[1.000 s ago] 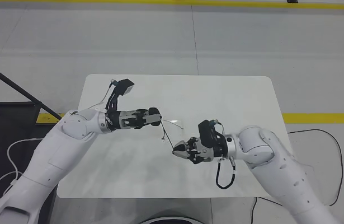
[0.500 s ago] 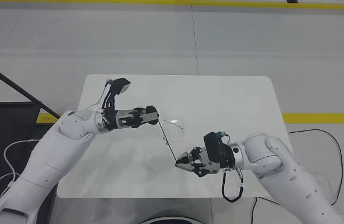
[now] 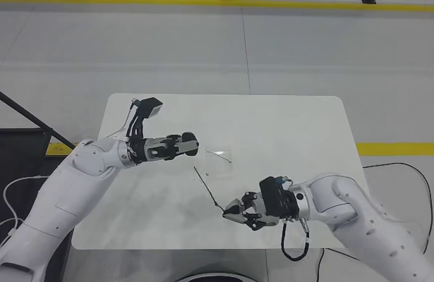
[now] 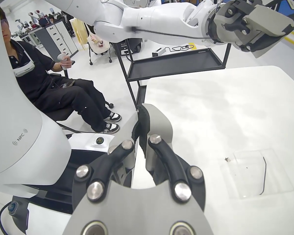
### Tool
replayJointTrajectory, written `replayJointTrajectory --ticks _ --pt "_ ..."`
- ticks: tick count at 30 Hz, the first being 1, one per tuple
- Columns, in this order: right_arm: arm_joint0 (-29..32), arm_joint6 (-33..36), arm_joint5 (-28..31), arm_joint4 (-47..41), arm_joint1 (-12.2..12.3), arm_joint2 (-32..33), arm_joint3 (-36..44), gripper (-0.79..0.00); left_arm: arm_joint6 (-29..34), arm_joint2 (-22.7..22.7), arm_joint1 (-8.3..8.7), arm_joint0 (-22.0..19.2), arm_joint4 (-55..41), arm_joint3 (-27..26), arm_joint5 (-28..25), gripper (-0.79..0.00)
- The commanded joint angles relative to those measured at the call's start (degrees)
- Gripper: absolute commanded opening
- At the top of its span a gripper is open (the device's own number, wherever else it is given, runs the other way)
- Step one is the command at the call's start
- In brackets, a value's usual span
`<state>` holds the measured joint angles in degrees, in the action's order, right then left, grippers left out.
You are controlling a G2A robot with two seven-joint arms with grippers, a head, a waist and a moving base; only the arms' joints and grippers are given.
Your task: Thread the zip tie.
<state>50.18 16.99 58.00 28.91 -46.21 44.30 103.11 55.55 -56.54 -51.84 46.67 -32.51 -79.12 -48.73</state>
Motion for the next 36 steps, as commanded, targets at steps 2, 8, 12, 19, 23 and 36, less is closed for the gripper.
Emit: replayJointTrajectory --ticks 2,8,12,19,23,36 --pt "-1.3 -3.0 0.0 1.9 0.9 -1.9 -0.7 -0.785 0.0 0.1 0.07 0.0 -0.1 -0.1 0.0 -0.785" --pt "-3.8 -6.8 0.0 4.4 2.2 -3.7 -4.0 -0.785 0.2 0.2 0.15 -0.2 -0.7 -0.1 0.2 -0.437" --pt "-4.0 -4.4 -3.7 6.5 2.4 -2.0 -5.0 -0.785 0.3 -0.3 0.18 -0.1 -2.3 0.9 0.3 0.000" --pt "-4.4 12.3 -22.7 7.7 2.5 -0.9 3.1 -0.785 -2.9 -2.2 0.04 0.4 -0.8 3.0 1.2 0.000" --pt "-5.4 19.9 -32.6 11.0 1.7 -1.7 7.3 -0.785 -4.6 -2.8 -0.12 1.0 0.8 2.9 2.5 0.000" --pt "-5.6 19.8 -34.8 12.1 1.5 -1.5 7.8 -0.785 -4.9 -2.9 -0.15 1.1 1.1 2.9 2.8 0.000"
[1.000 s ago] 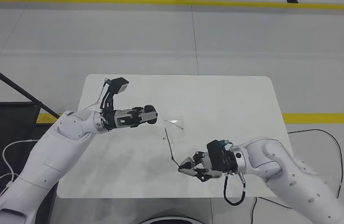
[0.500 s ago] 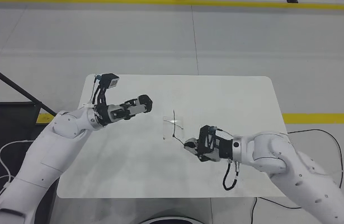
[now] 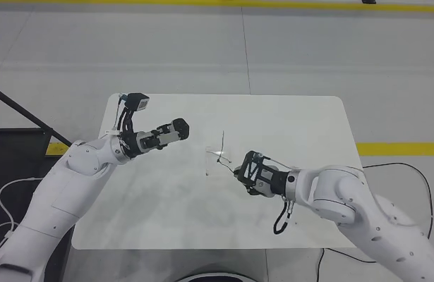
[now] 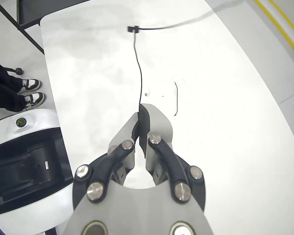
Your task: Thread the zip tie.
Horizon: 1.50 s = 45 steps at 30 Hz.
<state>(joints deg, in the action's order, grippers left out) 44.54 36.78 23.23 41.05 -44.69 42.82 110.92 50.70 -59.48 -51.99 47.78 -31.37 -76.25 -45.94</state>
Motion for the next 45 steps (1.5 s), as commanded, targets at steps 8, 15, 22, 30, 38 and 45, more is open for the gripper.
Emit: replayJointTrajectory --ticks 8,15,22,30,38,45 --pt "-3.4 12.3 -5.6 5.1 -2.1 -3.3 2.2 -0.785 -4.2 -1.2 -0.08 1.4 2.5 -1.7 2.6 0.000" --pt "-12.2 32.7 -17.8 8.0 -7.9 -13.0 1.5 -0.785 -10.6 -4.4 -0.12 3.8 3.5 -1.9 3.2 0.000" --pt "-20.6 41.9 -23.6 7.8 -15.9 -21.5 -6.6 -0.785 -11.6 -6.6 -0.17 5.7 2.8 -2.4 2.9 0.000" --pt "-27.6 47.1 -26.0 4.1 -24.8 -26.8 -19.7 -0.785 -11.3 -7.2 -0.31 6.2 2.6 -2.8 3.0 0.000" --pt "-31.1 51.1 -26.3 2.3 -31.8 -29.7 -29.3 -0.785 -11.3 -7.2 -0.31 6.2 2.6 -2.8 3.0 0.000" --pt "-32.0 51.1 -25.0 1.0 -35.7 -30.0 -36.2 -0.785 -11.3 -7.2 -0.31 6.2 2.6 -2.8 3.0 0.000"
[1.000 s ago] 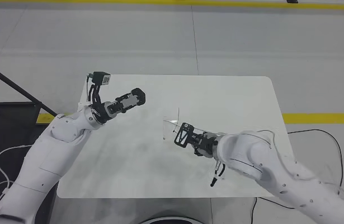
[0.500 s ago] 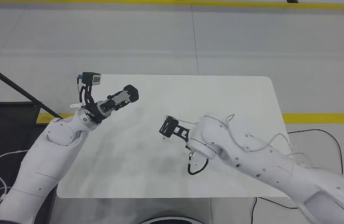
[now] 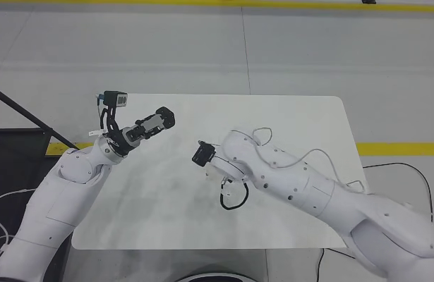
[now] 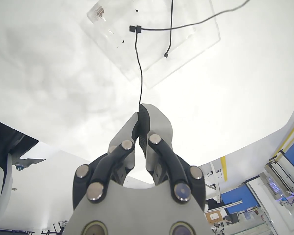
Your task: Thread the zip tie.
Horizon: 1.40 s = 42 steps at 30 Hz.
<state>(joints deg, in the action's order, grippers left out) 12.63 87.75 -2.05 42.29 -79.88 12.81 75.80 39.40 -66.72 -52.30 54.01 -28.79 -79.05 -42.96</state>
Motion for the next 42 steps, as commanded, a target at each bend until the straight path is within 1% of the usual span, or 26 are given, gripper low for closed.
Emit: replayJointTrajectory --ticks 1,6,10,12,15,21,22,23,24,25,28,30,33,35,39,42 --pt "-0.2 0.3 0.5 -0.3 -1.0 -0.1 -2.0 -0.763 0.0 0.0 0.00 0.0 0.0 0.0 0.0 0.000" --pt "-0.6 0.3 1.4 -0.6 -3.0 -0.4 -5.5 -0.693 0.0 0.0 0.00 0.0 0.0 0.0 0.0 0.000" --pt "-0.8 0.3 1.9 -0.6 -4.2 -0.6 -7.1 -0.674 0.0 0.0 0.00 0.0 0.0 0.0 0.0 0.000" --pt "-0.8 0.3 2.0 -0.5 -4.6 -0.8 -7.7 -0.665 0.0 0.0 0.00 0.0 0.0 0.0 0.0 0.000" --pt "-0.9 0.3 2.2 -0.3 -5.2 -1.0 -8.5 -0.616 0.0 0.0 0.00 0.0 0.0 0.0 0.0 0.000" --pt "-0.9 0.3 1.7 0.5 -5.8 -0.9 -8.4 -0.585 0.0 0.0 0.00 0.0 0.0 0.0 0.0 0.000" --pt "-0.9 0.3 1.2 1.0 -5.7 -0.6 -8.0 -0.560 0.0 0.0 0.00 0.0 0.0 0.0 0.0 0.000" --pt "-0.8 0.2 0.6 1.4 -5.6 -0.3 -7.4 -0.514 0.0 0.0 0.00 0.0 0.0 0.0 0.0 0.000" --pt "-0.6 -0.2 0.2 1.9 -5.4 0.3 -6.5 -0.431 0.0 0.0 0.00 0.0 0.0 0.0 0.0 0.000" --pt "-0.2 -1.0 0.0 2.2 -5.0 1.0 -5.4 -0.336 0.0 0.0 0.00 0.0 0.0 0.0 0.0 0.000" --pt "1.5 -3.1 -0.6 5.4 -2.9 3.1 -0.8 -0.139 0.0 0.0 0.00 0.0 0.0 0.0 0.0 0.000" --pt "3.7 -4.8 -1.5 8.4 -1.0 4.9 3.6 -0.003 0.0 0.0 0.00 0.0 0.0 0.0 0.0 0.000" --pt "8.5 -8.5 -2.1 15.0 2.8 8.5 11.9 0.000 0.0 0.0 0.00 0.0 0.0 0.0 0.0 0.000" --pt "13.0 -11.6 -2.5 20.8 5.7 11.4 18.3 0.000 0.0 0.0 0.00 0.0 0.0 0.0 0.0 0.000" --pt "24.7 -19.7 -0.5 30.9 11.5 18.9 30.4 0.000 0.0 0.0 0.00 0.0 0.0 0.0 0.0 0.000" --pt "34.1 -27.9 1.8 36.0 15.1 26.0 37.7 0.000 0.0 0.0 0.00 0.0 0.0 0.0 0.0 0.000"
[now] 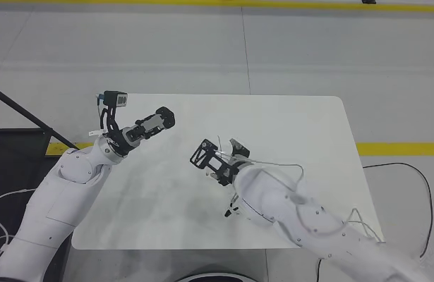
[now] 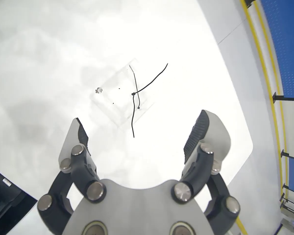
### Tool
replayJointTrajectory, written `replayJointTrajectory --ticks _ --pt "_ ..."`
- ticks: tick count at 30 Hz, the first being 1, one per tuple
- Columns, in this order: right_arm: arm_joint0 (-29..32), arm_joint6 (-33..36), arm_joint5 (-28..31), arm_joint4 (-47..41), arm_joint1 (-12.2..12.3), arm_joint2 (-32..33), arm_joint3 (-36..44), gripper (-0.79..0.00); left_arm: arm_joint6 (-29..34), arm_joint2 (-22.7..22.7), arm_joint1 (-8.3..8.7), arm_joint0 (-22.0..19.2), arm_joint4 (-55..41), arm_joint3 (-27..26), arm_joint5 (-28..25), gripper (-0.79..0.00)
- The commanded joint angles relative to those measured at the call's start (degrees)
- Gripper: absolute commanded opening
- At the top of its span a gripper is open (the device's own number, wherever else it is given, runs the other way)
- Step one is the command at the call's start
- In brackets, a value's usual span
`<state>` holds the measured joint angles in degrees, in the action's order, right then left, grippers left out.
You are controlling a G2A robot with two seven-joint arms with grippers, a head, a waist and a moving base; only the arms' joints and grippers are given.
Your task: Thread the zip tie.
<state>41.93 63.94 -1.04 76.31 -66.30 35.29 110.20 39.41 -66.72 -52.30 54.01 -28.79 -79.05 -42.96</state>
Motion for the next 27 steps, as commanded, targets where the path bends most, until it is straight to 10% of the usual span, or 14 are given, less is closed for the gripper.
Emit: replayJointTrajectory --ticks 1,11,27 --pt "8.0 -6.8 1.2 3.0 2.5 6.2 5.3 0.000 0.0 0.0 0.00 0.0 0.0 0.0 0.0 0.000" --pt "31.9 -26.6 12.5 1.9 8.5 30.5 16.9 0.000 0.0 0.0 0.00 0.0 0.0 0.0 0.0 0.000" --pt "31.9 -26.6 12.5 1.9 8.5 30.5 16.9 -0.001 0.0 0.0 0.00 0.0 0.0 0.0 0.0 -0.001"
